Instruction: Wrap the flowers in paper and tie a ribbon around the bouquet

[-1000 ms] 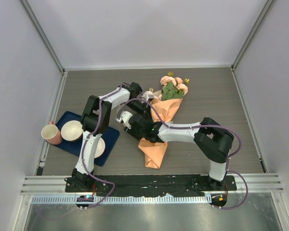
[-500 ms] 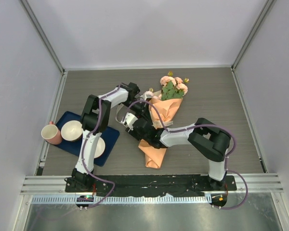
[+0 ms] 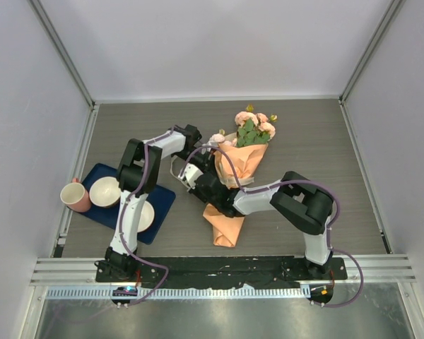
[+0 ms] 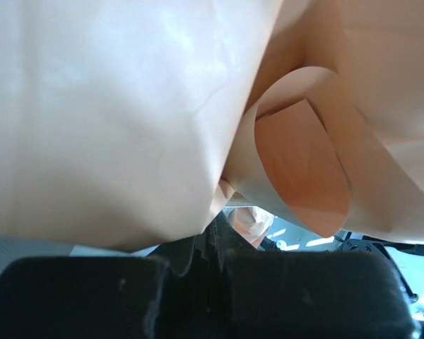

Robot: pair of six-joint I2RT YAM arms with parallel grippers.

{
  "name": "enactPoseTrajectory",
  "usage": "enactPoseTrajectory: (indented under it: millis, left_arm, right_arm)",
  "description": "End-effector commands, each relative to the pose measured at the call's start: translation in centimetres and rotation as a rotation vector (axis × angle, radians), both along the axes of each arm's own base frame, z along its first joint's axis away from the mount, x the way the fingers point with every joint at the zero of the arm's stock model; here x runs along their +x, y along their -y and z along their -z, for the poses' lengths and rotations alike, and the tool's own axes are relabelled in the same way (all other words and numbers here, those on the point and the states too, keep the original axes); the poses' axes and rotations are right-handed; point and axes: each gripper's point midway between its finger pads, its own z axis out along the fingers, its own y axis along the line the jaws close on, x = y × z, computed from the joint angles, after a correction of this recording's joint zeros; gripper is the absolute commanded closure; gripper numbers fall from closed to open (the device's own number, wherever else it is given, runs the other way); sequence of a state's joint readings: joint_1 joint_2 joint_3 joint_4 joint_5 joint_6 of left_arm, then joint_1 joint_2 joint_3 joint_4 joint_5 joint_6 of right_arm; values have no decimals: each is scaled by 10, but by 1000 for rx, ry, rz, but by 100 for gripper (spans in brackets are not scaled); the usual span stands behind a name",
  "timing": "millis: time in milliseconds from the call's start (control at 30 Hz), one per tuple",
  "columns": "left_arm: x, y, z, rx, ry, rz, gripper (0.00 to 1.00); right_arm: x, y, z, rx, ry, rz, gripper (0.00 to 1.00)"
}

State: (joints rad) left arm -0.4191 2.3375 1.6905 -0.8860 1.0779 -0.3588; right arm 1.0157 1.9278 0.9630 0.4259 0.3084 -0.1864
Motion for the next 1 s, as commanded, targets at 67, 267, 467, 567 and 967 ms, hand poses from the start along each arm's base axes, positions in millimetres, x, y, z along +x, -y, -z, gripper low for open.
enactPoseTrajectory:
  millis: [67,267,467,567,967]
  left_arm:
    - [9,-2,-19,-41,22,-27,100]
    - [10,-3,-17,-16,29,-53,100]
    - [18,-2,-20,41,57,-136,100]
    - [23,-2,-23,61,76,-191,100]
    - [29,9,-43,43,91,-248,100]
  right_arm:
    - [-8,-16,-75,196,40,-62,100]
    - [-49,-6,-113,335,-63,-149,100]
    - [-91,32,-139,548,-183,-98,100]
    - [-89,68,-145,605,-185,59,100]
    - [-104,165,-104,518,-333,548,100]
